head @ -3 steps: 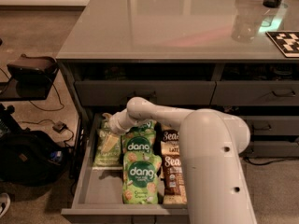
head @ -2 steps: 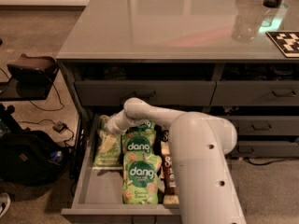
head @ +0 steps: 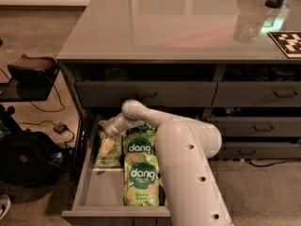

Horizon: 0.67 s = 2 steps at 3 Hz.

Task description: Pick green jalapeno chip bag from middle drawer and place on counter

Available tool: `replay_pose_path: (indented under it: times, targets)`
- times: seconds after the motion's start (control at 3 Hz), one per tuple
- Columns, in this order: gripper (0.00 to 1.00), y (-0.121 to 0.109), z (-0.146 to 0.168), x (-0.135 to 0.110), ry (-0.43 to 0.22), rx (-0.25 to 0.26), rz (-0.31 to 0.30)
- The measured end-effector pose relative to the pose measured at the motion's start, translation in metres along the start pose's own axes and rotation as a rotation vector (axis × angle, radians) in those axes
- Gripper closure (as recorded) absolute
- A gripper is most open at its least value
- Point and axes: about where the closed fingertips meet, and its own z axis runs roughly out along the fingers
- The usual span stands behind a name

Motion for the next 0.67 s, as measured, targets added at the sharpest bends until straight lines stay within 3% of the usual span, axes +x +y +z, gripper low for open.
replay_pose_path:
  times: [0.67]
  targets:
    - [0.0,0.0086,0.0098,0.0104,-0.008,-0.022,0.08]
